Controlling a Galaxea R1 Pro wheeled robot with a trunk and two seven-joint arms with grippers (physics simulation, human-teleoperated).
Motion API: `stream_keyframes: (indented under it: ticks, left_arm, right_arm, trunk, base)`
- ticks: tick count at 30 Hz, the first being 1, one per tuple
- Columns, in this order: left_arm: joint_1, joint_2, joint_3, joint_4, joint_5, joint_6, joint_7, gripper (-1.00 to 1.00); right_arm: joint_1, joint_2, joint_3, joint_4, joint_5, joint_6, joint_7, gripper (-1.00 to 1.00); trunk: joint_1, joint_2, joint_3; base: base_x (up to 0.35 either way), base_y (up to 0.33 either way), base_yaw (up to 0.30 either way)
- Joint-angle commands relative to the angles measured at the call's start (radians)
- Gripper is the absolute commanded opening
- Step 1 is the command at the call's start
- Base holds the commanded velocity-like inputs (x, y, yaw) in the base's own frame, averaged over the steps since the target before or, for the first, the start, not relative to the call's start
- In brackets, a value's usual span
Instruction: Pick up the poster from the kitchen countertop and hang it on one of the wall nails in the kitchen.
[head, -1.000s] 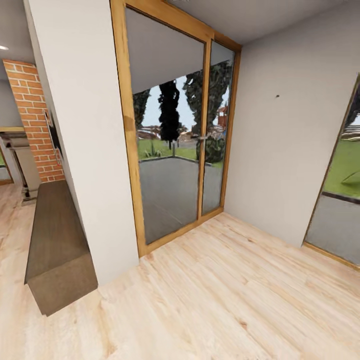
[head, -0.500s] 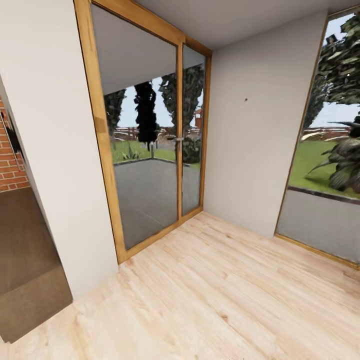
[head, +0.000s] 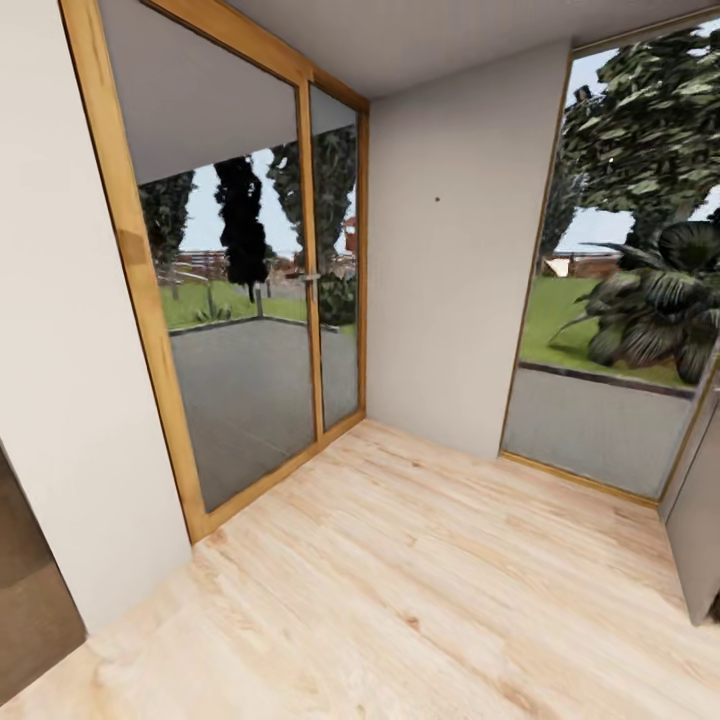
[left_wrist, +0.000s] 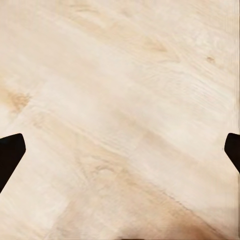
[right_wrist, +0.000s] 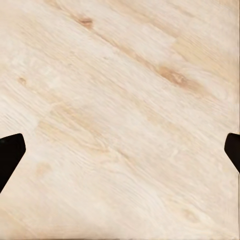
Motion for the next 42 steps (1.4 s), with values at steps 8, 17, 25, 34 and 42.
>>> stream_keyframes:
  ticks: [8, 17, 25, 34, 42]
  left_arm:
    - [0.000, 0.000, -0.001, 0.000, 0.000, -0.003, 0.000, 1.00]
    - [0.000, 0.000, -0.001, 0.000, 0.000, -0.003, 0.000, 1.00]
    - [-0.001, 0.000, -0.001, 0.000, 0.000, -0.003, 0.000, 1.00]
    - [-0.001, 0.000, -0.001, 0.000, 0.000, -0.003, 0.000, 1.00]
    - [-0.001, 0.000, -0.001, 0.000, 0.000, -0.003, 0.000, 1.00]
  right_arm:
    - [-0.001, 0.000, 0.001, 0.001, 0.001, -0.003, 0.001, 1.00]
    - [-0.001, 0.001, 0.003, 0.002, 0.001, -0.005, 0.001, 1.00]
    - [-0.001, 0.001, 0.003, 0.002, 0.001, -0.005, 0.001, 1.00]
    - [-0.001, 0.001, 0.003, 0.002, 0.001, -0.005, 0.001, 1.00]
    - [-0.001, -0.001, 0.003, 0.002, 0.001, -0.005, 0.001, 1.00]
  trunk:
    - [0.000, -0.001, -0.007]
    - [0.000, -0.001, -0.014]
    - [0.000, -0.001, -0.021]
    - [0.000, -0.001, -0.029]
    - [0.000, -0.001, -0.036]
  base:
    - [0.000, 0.000, -0.283]
    - [0.000, 0.000, -0.270]
    - [0.000, 0.000, -0.269]
    - [0.000, 0.000, -0.269]
    - [0.000, 0.000, -0.269]
